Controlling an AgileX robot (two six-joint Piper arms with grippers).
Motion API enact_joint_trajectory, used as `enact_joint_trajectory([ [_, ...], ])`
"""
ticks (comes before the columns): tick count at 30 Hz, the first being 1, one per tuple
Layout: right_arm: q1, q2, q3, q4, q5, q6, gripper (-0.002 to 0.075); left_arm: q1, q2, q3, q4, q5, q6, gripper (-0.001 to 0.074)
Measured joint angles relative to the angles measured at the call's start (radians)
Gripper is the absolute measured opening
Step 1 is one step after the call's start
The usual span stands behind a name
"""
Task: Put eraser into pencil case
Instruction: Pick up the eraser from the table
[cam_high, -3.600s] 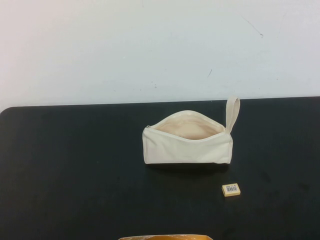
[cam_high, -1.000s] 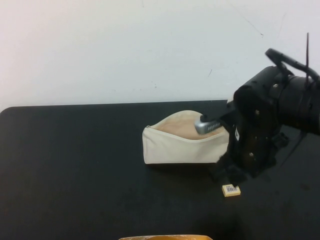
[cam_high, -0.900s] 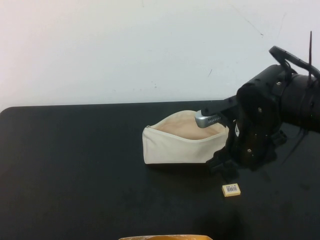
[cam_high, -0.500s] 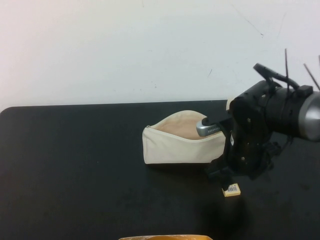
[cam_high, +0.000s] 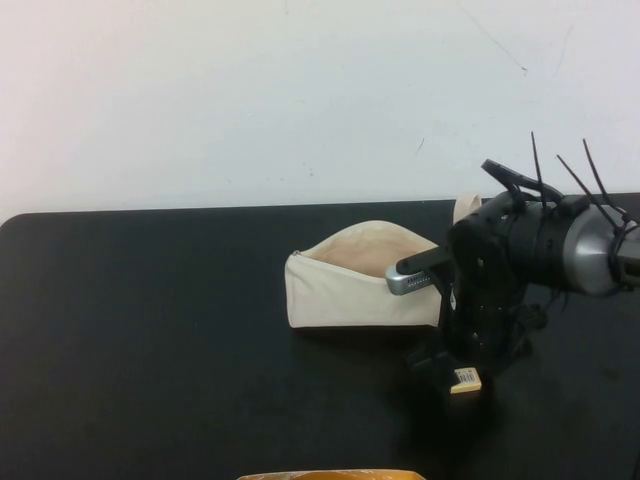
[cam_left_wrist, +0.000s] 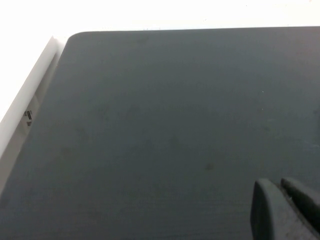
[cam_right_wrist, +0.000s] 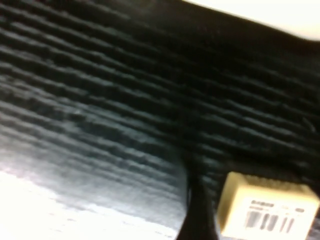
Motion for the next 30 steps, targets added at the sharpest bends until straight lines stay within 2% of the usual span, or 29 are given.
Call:
enact_joint_trajectory([
  [7, -0.015, 0.006, 0.0, 0.016, -0.002, -0.047, 0.0503, 0.0, 0.0, 0.0, 0.0, 0.0, 0.0, -0.0001],
  [13, -0.017, 0.006, 0.0, 0.079, -0.002, -0.12, 0.034, 0.0, 0.0, 0.0, 0.0, 0.0, 0.0, -0.0001],
  [15, -0.017, 0.006, -0.002, 0.085, -0.003, -0.122, 0.0312, 0.0, 0.0, 0.0, 0.0, 0.0, 0.0, -0.0001],
  [22, -0.017, -0.014, -0.004, 0.086, 0.073, -0.147, 0.0313, 0.0, 0.0, 0.0, 0.0, 0.0, 0.0, -0.0001],
  [30, -0.007, -0.267, -0.004, 0.093, 0.075, -0.171, 0.0313, 0.0, 0.0, 0.0, 0.0, 0.0, 0.0, -0.0001],
])
